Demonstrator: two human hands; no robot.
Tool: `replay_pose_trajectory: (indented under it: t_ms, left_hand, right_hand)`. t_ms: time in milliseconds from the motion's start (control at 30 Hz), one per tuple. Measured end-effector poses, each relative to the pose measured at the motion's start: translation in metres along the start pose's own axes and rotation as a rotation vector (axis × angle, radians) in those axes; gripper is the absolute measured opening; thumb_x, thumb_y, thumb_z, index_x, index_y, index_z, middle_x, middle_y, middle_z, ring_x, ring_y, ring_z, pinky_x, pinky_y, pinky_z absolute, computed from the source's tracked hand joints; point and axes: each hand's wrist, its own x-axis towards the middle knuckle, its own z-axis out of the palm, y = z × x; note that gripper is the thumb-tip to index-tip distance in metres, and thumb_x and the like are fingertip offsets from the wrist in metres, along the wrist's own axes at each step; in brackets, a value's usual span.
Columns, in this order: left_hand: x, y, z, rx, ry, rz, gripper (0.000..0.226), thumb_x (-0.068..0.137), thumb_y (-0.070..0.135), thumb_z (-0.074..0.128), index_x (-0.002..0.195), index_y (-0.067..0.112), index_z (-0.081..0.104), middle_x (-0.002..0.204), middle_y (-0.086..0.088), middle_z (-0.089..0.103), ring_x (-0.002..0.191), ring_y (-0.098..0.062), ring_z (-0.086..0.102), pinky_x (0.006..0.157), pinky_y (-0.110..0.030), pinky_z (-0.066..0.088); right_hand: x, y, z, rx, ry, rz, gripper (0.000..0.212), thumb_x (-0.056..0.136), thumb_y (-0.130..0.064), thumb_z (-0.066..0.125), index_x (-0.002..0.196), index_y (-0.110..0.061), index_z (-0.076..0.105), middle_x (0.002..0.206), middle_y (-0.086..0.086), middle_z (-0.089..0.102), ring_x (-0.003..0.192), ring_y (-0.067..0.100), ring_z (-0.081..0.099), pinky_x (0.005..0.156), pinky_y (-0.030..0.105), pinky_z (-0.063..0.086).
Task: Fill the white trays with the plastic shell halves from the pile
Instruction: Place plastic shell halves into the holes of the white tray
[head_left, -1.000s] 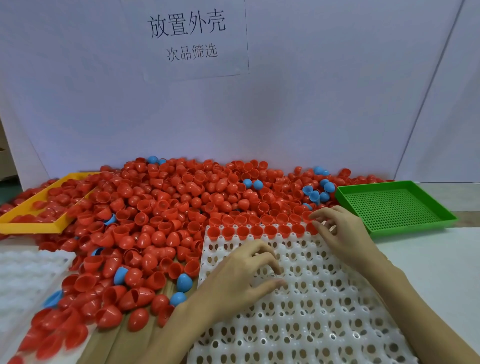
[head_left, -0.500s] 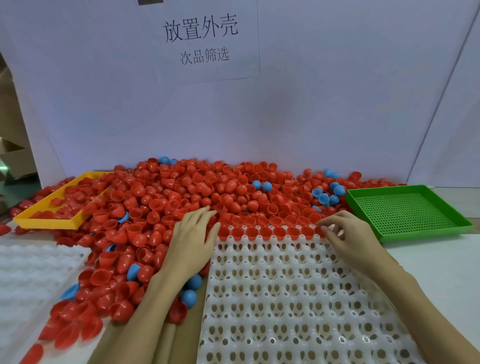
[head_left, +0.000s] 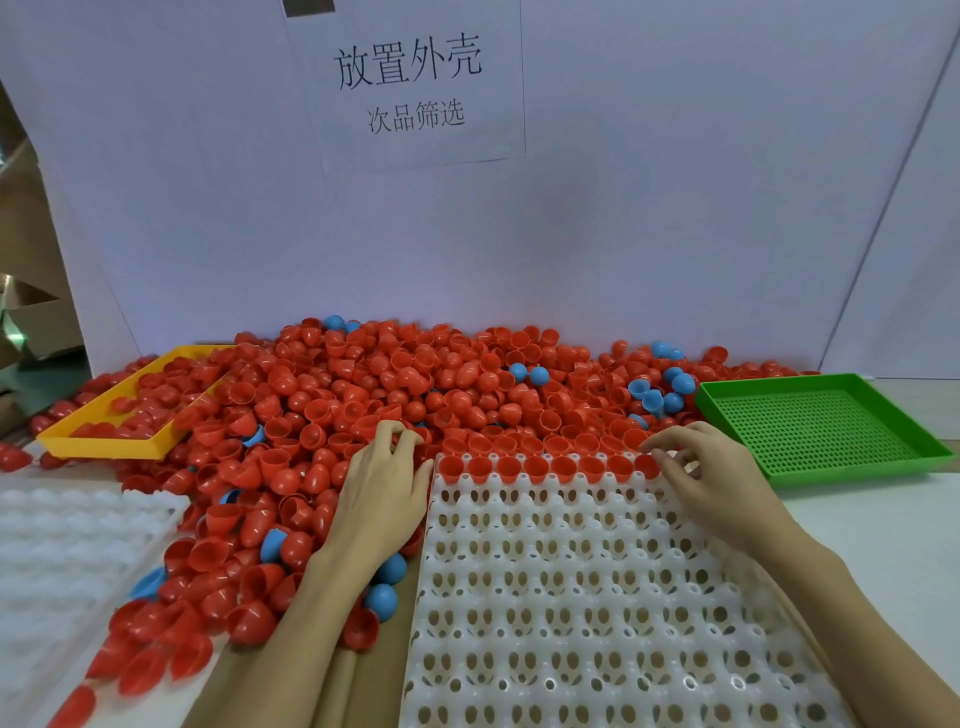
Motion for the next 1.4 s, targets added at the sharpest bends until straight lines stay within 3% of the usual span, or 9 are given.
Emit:
replay_pose_trajectory:
  t_ms: [167, 267, 400, 533, 700, 867, 1000, 1267, 1400]
  left_hand:
    - [0.003, -0.003, -0.006, -0.149, 0.117, -0.063, 0.016, 0.095, 0.017, 0.076, 0.107, 0.014, 0.067, 0.112, 0.003, 0.057, 0.093, -0.020, 0.062, 0.081, -0.038, 0.056]
    - [0.002, 0.000, -0.009, -0.198, 0.230, -0.019, 0.016, 0.090, 0.018, 0.082, 0.093, 0.016, 0.066, 0.099, 0.007, 0.060, 0.088, -0.011, 0.061, 0.076, -0.024, 0.052]
    - [0.000, 0.014, -0.020, -0.390, 0.319, 0.131, 0.016, 0.088, 0.014, 0.084, 0.100, 0.019, 0.074, 0.100, 0.016, 0.069, 0.095, -0.002, 0.068, 0.087, -0.016, 0.054]
    - [-0.008, 0.042, -0.033, -0.848, 0.111, 0.169, 0.024, 0.089, 0.019, 0.084, 0.111, 0.025, 0.076, 0.113, 0.011, 0.077, 0.111, -0.008, 0.072, 0.098, -0.020, 0.055]
    - [-0.022, 0.072, -0.033, -1.068, -0.155, 0.235, 0.024, 0.093, 0.019, 0.081, 0.116, 0.023, 0.076, 0.119, 0.001, 0.077, 0.118, -0.019, 0.072, 0.102, -0.030, 0.056]
    - [-0.026, 0.080, -0.029, -1.080, -0.200, 0.260, 0.024, 0.092, 0.018, 0.082, 0.115, 0.020, 0.076, 0.129, 0.003, 0.073, 0.123, -0.019, 0.069, 0.103, -0.030, 0.055]
    - [-0.027, 0.081, -0.026, -1.066, -0.163, 0.182, 0.021, 0.088, 0.025, 0.085, 0.107, 0.025, 0.077, 0.118, 0.005, 0.076, 0.113, -0.017, 0.072, 0.095, -0.024, 0.056]
    - [-0.027, 0.081, -0.021, -1.131, -0.078, 0.108, 0.043, 0.092, 0.028, 0.081, 0.130, 0.028, 0.060, 0.121, 0.005, 0.075, 0.113, -0.016, 0.072, 0.097, -0.025, 0.056]
    - [-0.027, 0.078, -0.015, -0.936, -0.076, 0.097, 0.031, 0.095, 0.032, 0.077, 0.123, 0.033, 0.064, 0.119, 0.014, 0.071, 0.112, -0.008, 0.070, 0.096, -0.025, 0.057]
  right_hand:
    - [0.001, 0.003, 0.000, -0.002, 0.009, -0.005, 0.016, 0.100, -0.015, 0.066, 0.103, -0.025, 0.078, 0.103, -0.009, 0.063, 0.087, 0.001, 0.062, 0.072, 0.012, 0.042]
    - [0.002, 0.002, -0.003, -0.014, 0.014, 0.001, 0.015, 0.101, -0.014, 0.066, 0.103, -0.023, 0.078, 0.104, -0.006, 0.064, 0.084, 0.003, 0.062, 0.071, 0.014, 0.043]
    - [0.001, -0.011, -0.012, 0.061, 0.039, 0.040, 0.017, 0.099, -0.013, 0.067, 0.098, -0.026, 0.078, 0.089, -0.013, 0.073, 0.067, 0.004, 0.061, 0.060, 0.012, 0.045]
    - [-0.008, -0.040, -0.024, 0.735, -0.386, 0.152, 0.033, 0.097, -0.029, 0.071, 0.129, -0.031, 0.067, 0.109, 0.000, 0.079, 0.093, 0.019, 0.076, 0.073, 0.024, 0.060]
    - [-0.022, -0.070, -0.017, 1.009, -0.649, 0.072, 0.040, 0.100, -0.034, 0.070, 0.139, -0.028, 0.064, 0.126, 0.013, 0.073, 0.113, 0.034, 0.073, 0.084, 0.031, 0.061]
    - [-0.027, -0.078, -0.009, 0.801, -0.445, -0.028, 0.014, 0.096, -0.028, 0.075, 0.109, -0.025, 0.075, 0.104, 0.007, 0.078, 0.094, 0.024, 0.077, 0.076, 0.030, 0.060]
    - [-0.027, -0.078, -0.007, 0.688, -0.365, -0.120, 0.015, 0.089, -0.018, 0.082, 0.096, -0.028, 0.073, 0.098, -0.002, 0.075, 0.084, 0.017, 0.075, 0.071, 0.027, 0.059]
    - [-0.026, -0.073, -0.009, 0.509, -0.379, -0.221, 0.008, 0.095, -0.025, 0.076, 0.103, -0.026, 0.075, 0.096, -0.007, 0.077, 0.087, 0.013, 0.075, 0.071, 0.024, 0.059]
    - [-0.011, -0.050, -0.016, 0.317, -0.207, -0.170, 0.005, 0.092, -0.026, 0.076, 0.094, -0.030, 0.074, 0.084, -0.014, 0.076, 0.076, 0.005, 0.073, 0.067, 0.020, 0.058]
